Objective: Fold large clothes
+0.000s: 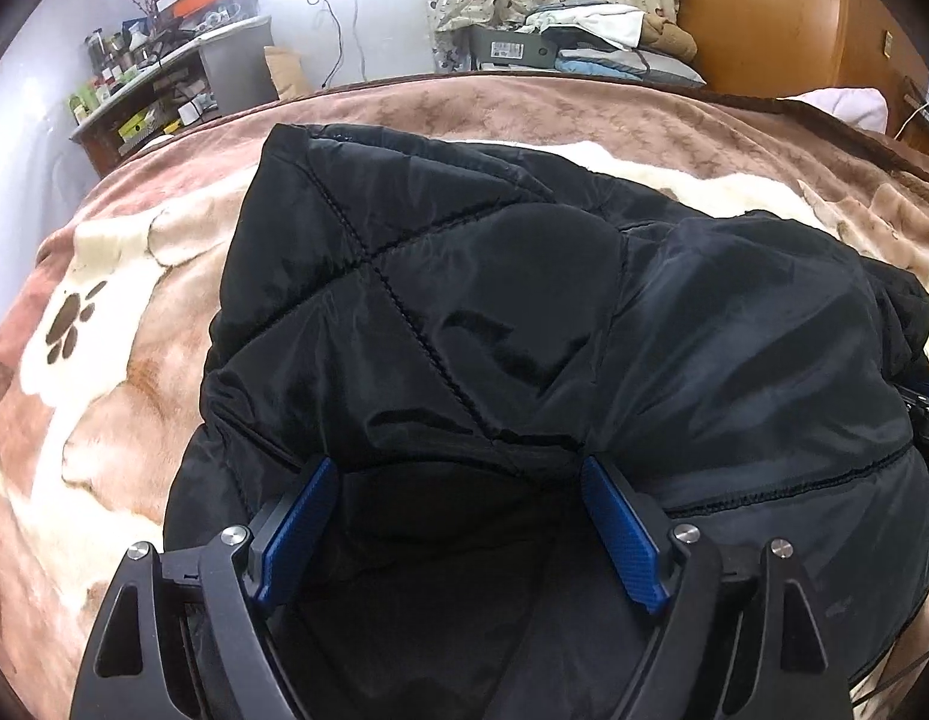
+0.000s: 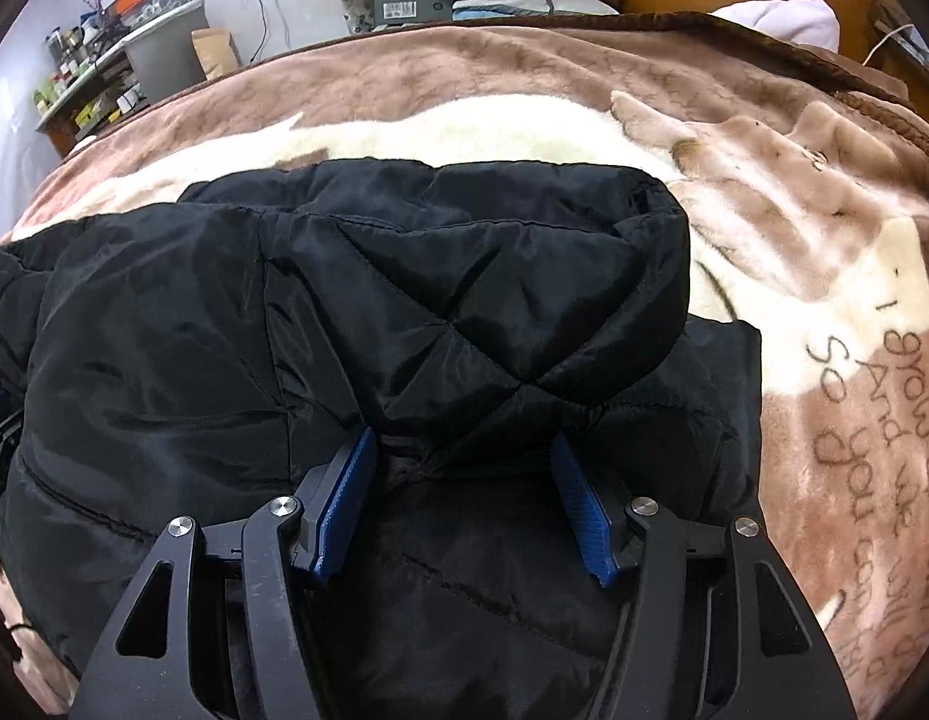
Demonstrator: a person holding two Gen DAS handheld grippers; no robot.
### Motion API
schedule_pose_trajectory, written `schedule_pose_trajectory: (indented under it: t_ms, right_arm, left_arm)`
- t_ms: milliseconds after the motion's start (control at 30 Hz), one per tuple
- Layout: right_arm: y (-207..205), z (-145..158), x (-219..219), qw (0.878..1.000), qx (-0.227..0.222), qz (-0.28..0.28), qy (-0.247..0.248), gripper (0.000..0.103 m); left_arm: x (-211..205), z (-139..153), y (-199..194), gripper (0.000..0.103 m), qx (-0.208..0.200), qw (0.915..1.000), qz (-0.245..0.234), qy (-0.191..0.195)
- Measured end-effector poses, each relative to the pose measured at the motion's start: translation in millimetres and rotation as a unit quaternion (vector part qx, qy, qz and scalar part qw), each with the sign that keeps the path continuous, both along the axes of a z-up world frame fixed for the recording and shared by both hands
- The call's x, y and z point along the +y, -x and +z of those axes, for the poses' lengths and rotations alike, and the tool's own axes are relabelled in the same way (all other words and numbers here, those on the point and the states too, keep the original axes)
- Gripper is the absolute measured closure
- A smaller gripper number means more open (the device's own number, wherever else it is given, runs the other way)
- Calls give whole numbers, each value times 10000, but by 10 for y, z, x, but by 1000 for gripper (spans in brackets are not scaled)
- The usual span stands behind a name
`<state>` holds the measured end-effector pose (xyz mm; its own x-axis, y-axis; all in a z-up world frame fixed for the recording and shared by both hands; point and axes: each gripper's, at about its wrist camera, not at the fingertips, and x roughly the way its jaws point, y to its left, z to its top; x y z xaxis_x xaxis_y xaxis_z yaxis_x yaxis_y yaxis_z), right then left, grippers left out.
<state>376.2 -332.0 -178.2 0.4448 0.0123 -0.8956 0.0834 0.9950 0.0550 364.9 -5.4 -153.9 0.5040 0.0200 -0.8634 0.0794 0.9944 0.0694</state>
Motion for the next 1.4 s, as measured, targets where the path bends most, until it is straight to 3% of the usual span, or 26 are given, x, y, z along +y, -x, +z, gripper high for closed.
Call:
schedule_pose_trajectory:
  t_ms: [100,233,333,500,700,767,867,1033,1267,1400]
  right_arm:
    - [-4,27,9,9999,104,-65,50,43]
    - [80,236,29,9996,68,-224,162,42]
    - [322,509,-40,9988,-222,-344,-279,41]
    - [765,886,-192,9953,-574,-493,-600,34]
    - [1201,1110,-337,9942,-772,-373,-652,27]
    - [1297,1133,-423,9939,-803,-390,-653,26]
    - [1448,1114,-572,9932,-790,-543,-661,26]
    - [1593,1062,-805,9924,-727,-698,-699,26]
    - [1581,859,-1044,9896,-521,-623,-1190,26]
    - [1453,659,-1078,9901,-310,-506,-1270,26]
  left_arm:
    - [-9,23,13,19,35,10000,50,-8]
    - [68,167,104,19,258,9991,185,270]
    - [183,393,320,19,216,9986,56,477]
    - [441,773,674,19,-48,9996,118,251]
    - [806,1039,980,19,-81,9974,114,712]
    - [914,1027,1018,17,65,9954,127,944]
    - [1026,1004,1069,17,128,9959,146,886]
    - [1183,881,1138,17,307,9916,165,1243]
    - [1333,647,1032,11,565,9869,114,1505]
    - [1469,494,879,9,671,9729,244,2198]
